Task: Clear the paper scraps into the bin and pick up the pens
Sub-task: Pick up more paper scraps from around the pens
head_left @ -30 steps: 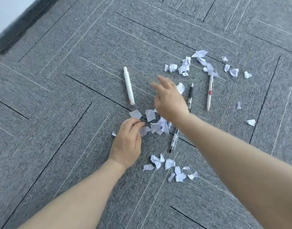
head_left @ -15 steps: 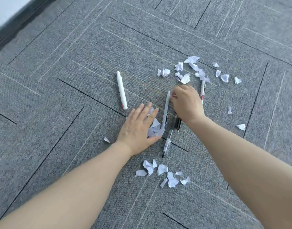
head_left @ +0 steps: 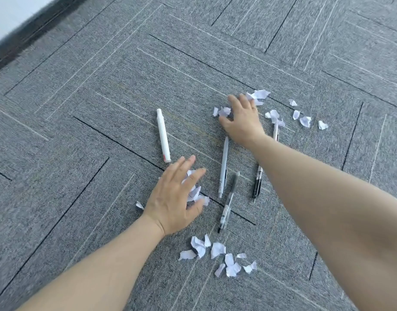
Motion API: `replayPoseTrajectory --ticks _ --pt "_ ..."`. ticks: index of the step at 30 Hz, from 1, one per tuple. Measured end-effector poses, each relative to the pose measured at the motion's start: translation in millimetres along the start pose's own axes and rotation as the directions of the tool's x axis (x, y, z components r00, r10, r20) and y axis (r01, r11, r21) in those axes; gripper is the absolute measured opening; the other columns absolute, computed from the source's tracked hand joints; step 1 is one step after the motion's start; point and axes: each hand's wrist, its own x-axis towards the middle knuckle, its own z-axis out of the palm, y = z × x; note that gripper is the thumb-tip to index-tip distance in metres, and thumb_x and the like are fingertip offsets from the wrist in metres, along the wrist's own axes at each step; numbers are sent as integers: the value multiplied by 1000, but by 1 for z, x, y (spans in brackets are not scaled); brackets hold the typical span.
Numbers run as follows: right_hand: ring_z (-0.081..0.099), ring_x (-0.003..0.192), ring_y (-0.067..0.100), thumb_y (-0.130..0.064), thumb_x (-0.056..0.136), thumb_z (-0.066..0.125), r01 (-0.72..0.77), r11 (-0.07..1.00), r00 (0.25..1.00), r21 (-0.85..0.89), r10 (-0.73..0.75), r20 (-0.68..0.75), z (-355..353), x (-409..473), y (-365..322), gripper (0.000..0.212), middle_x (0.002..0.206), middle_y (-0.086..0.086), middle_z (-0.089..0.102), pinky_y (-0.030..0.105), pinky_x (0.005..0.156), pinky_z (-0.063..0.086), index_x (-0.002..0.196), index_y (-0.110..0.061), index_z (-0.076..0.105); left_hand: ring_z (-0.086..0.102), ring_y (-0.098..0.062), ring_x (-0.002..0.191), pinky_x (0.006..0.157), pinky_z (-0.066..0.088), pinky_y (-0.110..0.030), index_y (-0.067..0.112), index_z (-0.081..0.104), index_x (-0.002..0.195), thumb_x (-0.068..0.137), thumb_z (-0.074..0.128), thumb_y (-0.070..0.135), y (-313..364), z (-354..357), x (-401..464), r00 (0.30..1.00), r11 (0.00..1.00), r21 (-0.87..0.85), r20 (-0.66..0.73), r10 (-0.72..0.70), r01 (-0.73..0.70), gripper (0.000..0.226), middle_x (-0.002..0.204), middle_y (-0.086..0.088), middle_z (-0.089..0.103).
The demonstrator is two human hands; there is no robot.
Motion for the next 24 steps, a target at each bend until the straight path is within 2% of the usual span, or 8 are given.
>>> replayPoseTrajectory --ticks 4,6,8,10,12,18,22,24 --pt "19 148 27 -41 96 54 179 981 982 75 -174 -72 10 -9 1 55 159 0 26 52 118 22 146 -24 39 -4 -25 147 118 4 -48 35 4 148 84 22 74 6 10 6 992 982 186 126 -7 -17 77 159 -4 -1" --pt "23 146 23 -49 92 58 210 970 976 122 -201 -84 9 -9 1 61 158 -3 26 47 115 23 146 -28 38 11 -27 145 118 10 -47 30 21 145 87 30 69 5 14 11 994 982 180 103 30 -49 70 157 -4 18" --pt "16 148 26 -53 90 60 247 968 968 49 -244 -58 11 -4 -2 65 158 -2 26 45 116 17 146 -30 39 38 -28 131 109 31 -44 24 46 127 89 44 56 4 16 15 997 987 139 5 77 -77 50 139 -6 46" --pt "23 142 30 -44 92 61 285 959 955 -2 -284 -83 15 2 -7 53 150 3 37 46 117 19 139 -23 50 52 -23 100 84 46 -38 19 57 105 88 51 44 4 16 22 989 987 138 -114 94 -78 31 109 -5 57" --pt "37 127 30 -36 95 59 315 948 934 -50 -319 -160 13 7 -8 34 133 6 49 46 109 33 122 -17 60 47 -18 78 66 45 -31 15 58 94 90 51 34 2 12 31 981 988 127 -166 105 -84 21 90 -3 54" --pt "52 105 32 -33 102 45 295 928 925 -229 -337 -174 2 13 4 29 112 12 53 42 80 45 105 -6 55 47 -17 56 49 42 -28 13 55 80 95 46 29 -15 9 43 955 962 213 -204 214 -170 23 66 0 52" --pt "60 78 30 -44 103 37 241 914 946 -327 -296 -132 -8 18 4 39 86 7 56 34 61 38 89 -11 53 50 -16 45 39 38 -22 15 52 69 94 47 32 -13 2 41 953 974 173 -238 187 -148 31 54 3 49" --pt "55 71 26 -47 102 38 147 956 949 -256 -209 -237 -14 18 9 42 83 5 55 33 60 36 82 -13 51 49 -16 47 41 34 -22 16 51 67 94 48 33 -14 -1 33 939 986 143 -320 128 -86 32 54 4 49"
